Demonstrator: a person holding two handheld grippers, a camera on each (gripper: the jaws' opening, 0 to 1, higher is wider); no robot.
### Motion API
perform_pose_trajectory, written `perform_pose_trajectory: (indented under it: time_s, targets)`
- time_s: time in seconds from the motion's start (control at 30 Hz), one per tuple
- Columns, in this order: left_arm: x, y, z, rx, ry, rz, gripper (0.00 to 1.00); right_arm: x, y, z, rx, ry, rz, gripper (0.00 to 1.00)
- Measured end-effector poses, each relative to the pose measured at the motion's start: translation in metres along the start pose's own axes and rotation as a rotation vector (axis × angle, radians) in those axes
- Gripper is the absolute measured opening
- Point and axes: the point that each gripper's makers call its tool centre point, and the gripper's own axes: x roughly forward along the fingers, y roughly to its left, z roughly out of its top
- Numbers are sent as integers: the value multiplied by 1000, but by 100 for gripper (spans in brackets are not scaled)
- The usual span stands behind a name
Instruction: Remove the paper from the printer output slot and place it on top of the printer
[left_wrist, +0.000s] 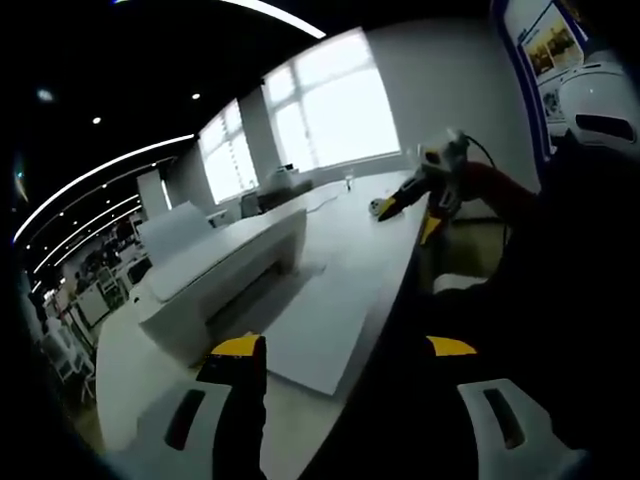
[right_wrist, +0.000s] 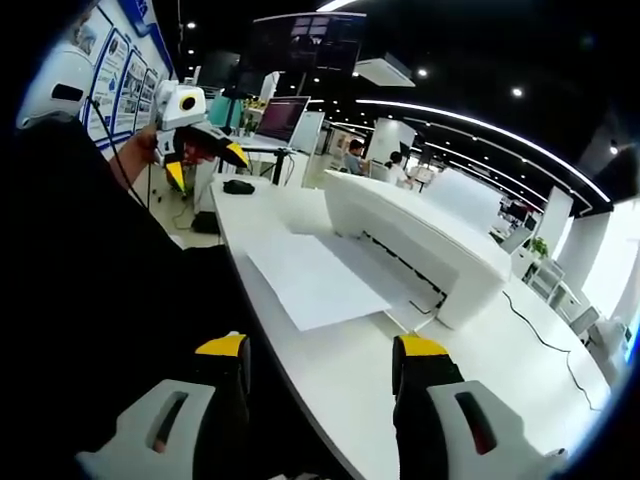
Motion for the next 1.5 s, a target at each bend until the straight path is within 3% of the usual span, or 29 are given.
perform_pose_trajectory:
  time_s: [1.5]
  targets:
    - [12, -18, 10, 45, 42, -38, 67, -7, -4, 6, -7, -6, -16, 53]
